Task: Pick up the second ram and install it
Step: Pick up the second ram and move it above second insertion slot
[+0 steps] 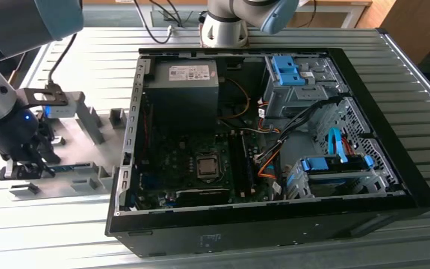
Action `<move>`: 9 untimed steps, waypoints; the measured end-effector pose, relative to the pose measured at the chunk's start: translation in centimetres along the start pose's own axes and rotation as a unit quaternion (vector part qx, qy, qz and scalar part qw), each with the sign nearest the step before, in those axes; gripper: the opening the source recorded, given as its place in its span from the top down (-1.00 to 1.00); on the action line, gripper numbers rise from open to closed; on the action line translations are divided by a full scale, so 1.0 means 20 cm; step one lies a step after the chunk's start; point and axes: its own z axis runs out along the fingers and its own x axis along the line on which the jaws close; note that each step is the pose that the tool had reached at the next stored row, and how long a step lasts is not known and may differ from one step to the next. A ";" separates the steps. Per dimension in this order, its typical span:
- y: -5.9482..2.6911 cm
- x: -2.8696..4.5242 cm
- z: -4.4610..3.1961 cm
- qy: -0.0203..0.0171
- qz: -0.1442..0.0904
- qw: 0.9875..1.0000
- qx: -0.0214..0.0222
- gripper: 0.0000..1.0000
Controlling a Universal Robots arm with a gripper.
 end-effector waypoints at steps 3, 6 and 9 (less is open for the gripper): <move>0.007 -0.001 0.015 0.000 0.000 1.000 0.000 0.22; 0.012 -0.003 0.023 0.000 0.000 1.000 0.002 0.22; 0.024 -0.003 0.036 -0.003 0.000 1.000 0.004 0.22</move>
